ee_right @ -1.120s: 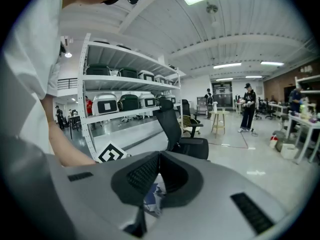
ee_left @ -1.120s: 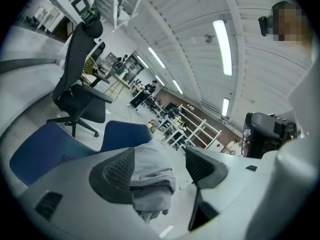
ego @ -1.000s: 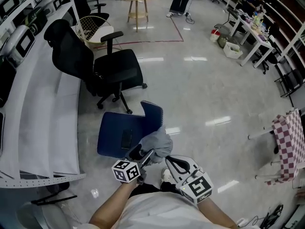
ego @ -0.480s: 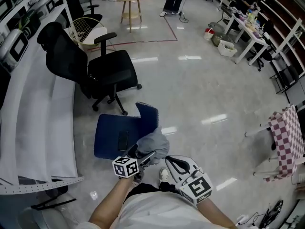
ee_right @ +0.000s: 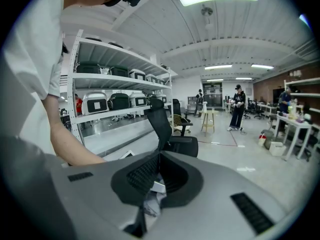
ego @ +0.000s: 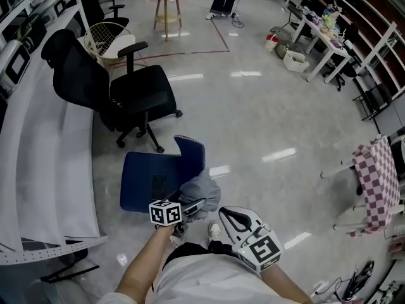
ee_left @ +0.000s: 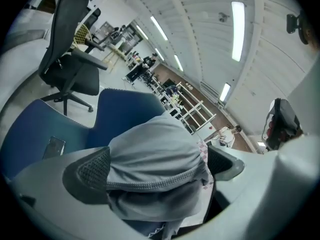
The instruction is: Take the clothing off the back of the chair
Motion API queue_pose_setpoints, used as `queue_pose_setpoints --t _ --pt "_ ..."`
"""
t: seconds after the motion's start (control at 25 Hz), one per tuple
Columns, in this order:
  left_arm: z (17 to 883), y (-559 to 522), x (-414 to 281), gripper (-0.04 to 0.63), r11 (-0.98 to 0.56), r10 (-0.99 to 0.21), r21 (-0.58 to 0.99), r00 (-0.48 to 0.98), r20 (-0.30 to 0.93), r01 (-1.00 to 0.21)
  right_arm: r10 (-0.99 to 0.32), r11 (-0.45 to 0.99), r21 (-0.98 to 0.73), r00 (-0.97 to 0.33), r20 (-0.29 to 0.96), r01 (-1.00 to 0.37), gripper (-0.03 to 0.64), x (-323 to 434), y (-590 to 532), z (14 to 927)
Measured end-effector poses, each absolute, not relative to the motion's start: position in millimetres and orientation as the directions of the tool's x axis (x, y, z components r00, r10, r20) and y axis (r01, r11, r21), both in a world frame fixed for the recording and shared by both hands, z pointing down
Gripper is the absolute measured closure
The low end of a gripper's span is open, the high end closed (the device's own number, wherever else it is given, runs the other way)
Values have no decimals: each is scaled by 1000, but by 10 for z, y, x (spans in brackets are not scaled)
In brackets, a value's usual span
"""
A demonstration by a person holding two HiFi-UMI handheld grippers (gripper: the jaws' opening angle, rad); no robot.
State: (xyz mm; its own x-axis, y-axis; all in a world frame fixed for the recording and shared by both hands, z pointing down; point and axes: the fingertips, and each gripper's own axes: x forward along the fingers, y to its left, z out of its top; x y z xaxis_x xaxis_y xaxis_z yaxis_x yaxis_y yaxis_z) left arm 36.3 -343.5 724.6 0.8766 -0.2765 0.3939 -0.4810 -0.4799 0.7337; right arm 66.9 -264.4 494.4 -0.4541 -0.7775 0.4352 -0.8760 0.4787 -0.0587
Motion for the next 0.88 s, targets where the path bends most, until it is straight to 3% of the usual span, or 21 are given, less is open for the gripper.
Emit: queue_pose_setpoints --t 0.88 --pt "7352 -3460 621 23 -407 -315 784 878 362 -469 -806 400 -44 -375 458 -915 600 865 -2432 4934"
